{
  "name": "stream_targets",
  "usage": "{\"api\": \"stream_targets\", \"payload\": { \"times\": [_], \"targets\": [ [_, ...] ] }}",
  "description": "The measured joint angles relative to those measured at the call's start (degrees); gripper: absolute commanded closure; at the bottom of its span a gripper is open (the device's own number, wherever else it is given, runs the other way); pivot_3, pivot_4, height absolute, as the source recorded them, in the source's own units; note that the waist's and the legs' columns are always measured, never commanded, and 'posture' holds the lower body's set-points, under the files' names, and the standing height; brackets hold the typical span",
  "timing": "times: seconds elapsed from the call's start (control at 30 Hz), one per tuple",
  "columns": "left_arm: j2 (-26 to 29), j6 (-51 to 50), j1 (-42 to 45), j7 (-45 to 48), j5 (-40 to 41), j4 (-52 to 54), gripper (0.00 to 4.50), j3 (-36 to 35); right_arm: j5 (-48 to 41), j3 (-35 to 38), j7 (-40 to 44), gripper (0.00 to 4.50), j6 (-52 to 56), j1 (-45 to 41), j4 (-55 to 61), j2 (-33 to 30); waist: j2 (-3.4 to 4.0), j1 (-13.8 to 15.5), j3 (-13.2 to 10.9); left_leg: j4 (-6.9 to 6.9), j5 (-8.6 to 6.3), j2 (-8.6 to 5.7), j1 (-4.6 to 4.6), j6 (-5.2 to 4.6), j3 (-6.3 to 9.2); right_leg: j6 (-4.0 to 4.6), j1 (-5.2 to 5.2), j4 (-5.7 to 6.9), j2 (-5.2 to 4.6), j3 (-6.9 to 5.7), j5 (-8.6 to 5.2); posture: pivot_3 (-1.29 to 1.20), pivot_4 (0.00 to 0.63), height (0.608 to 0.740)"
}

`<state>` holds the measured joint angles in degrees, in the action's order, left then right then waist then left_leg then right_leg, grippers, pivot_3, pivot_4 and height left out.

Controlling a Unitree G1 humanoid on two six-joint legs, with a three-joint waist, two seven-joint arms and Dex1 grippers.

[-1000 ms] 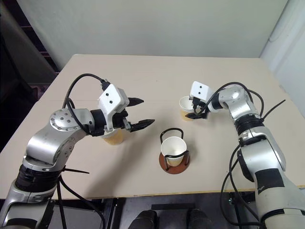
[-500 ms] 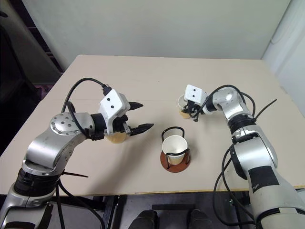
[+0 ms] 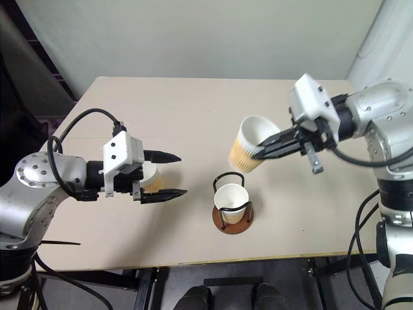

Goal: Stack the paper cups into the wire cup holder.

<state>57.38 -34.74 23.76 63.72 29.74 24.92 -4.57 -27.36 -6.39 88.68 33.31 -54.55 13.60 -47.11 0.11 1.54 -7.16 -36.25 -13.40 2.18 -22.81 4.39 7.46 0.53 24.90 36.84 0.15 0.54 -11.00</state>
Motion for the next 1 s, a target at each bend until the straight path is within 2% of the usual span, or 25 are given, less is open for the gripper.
{"api": "stream_targets", "payload": {
  "times": [0.1,0.5,0.63,0.93,1.0],
  "targets": [
    [1.22,0.99,-1.43,2.23,0.1,-0.01,0.24,0.0,0.51,-1.79,-2.66,4.48,0.45,1.14,2.02,1.04,0.0,-0.33,0.0,-0.01,-0.09,0.17,0.36,-0.3,0.07,0.54,-0.08,0.03,0.01,0.04,-0.31,0.0,0.15,0.74],
    [2.15,0.22,-2.62,0.66,0.42,2.52,0.24,-0.02,6.48,-8.82,-4.9,4.48,-5.65,5.13,2.52,1.69,-0.02,-0.49,0.01,0.01,0.05,0.46,0.54,-0.55,0.0,0.55,-0.21,-0.03,0.13,0.44,-0.18,0.0,0.15,0.74],
    [2.49,-0.29,-2.88,-0.36,0.34,2.73,0.24,-0.03,7.56,-10.56,-4.59,3.53,-6.72,5.13,2.41,1.72,-0.02,-0.48,0.01,-0.03,-0.05,0.6,0.55,-0.48,0.0,0.49,-0.19,-0.06,0.54,0.86,-0.15,0.0,0.15,0.74],
    [3.39,0.17,-2.89,-1.76,-0.82,1.94,0.24,-0.12,8.42,-11.21,-4.27,0.38,-7.25,5.58,2.37,2.1,-0.02,-0.48,0.01,-0.03,-0.1,0.6,0.56,-0.48,-0.03,0.5,-0.11,-0.06,0.67,0.98,-0.16,0.0,0.15,0.74],
    [4.69,0.95,-2.87,-1.77,-2.27,0.35,0.24,-0.98,7.78,-10.61,-4.92,0.38,-7.0,4.56,0.17,3.58,-0.04,-0.5,0.0,-0.07,-0.1,0.63,0.58,-0.48,-0.01,0.5,-0.1,-0.06,0.7,1.01,-0.16,0.0,0.15,0.74]
  ]
}}
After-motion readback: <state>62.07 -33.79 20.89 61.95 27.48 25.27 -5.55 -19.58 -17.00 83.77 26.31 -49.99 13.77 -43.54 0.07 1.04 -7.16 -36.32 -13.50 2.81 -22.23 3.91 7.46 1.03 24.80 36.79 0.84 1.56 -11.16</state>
